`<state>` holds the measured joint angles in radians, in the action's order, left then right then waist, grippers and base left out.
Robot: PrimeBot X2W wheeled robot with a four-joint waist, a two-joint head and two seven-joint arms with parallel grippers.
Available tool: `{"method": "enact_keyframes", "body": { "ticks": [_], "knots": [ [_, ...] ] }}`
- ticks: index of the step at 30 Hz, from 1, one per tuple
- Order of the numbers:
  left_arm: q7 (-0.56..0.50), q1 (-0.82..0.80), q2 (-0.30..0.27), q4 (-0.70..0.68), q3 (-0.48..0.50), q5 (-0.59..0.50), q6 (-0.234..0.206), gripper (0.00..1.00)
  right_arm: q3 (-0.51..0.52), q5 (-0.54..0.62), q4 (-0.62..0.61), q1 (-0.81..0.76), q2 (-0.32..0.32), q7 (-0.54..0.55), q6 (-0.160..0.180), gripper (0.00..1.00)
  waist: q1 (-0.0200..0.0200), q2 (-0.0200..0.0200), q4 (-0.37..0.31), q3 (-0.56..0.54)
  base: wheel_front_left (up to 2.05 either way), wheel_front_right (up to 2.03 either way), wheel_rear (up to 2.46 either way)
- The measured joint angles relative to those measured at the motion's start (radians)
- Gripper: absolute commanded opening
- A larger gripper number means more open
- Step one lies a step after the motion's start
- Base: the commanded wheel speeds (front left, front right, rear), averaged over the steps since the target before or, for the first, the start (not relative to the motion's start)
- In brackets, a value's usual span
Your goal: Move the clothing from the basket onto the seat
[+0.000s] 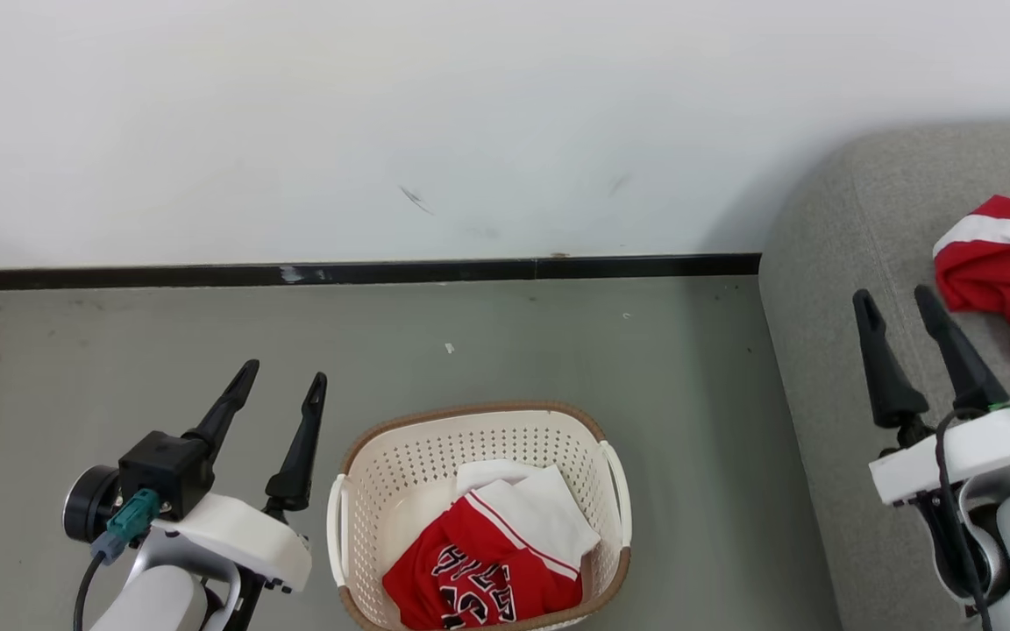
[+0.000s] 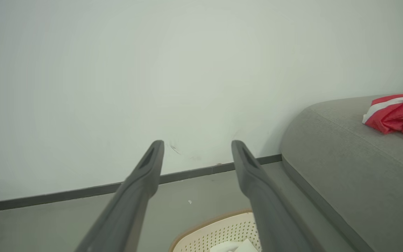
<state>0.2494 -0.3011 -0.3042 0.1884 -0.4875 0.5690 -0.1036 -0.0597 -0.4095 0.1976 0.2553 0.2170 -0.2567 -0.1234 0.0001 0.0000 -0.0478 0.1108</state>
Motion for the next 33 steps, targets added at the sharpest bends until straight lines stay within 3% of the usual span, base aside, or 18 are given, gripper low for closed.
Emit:
{"method": "enact_keyframes", "body": {
  "ticks": [18,33],
  "knots": [
    [0.000,0.142,0.019,0.003,0.055,-0.010,-0.018,1.00,0.006,0.042,-0.045,-0.211,-0.067,0.000,0.000,1.00,0.0000,0.0000,0.054,-0.093,0.00,0.00,0.00],
    [0.000,0.168,0.049,-0.023,0.098,-0.035,-0.017,1.00,-0.033,0.078,-0.079,-0.236,-0.074,0.000,0.000,1.00,0.0000,0.0000,0.078,-0.103,0.00,0.00,0.00]
  ]
}}
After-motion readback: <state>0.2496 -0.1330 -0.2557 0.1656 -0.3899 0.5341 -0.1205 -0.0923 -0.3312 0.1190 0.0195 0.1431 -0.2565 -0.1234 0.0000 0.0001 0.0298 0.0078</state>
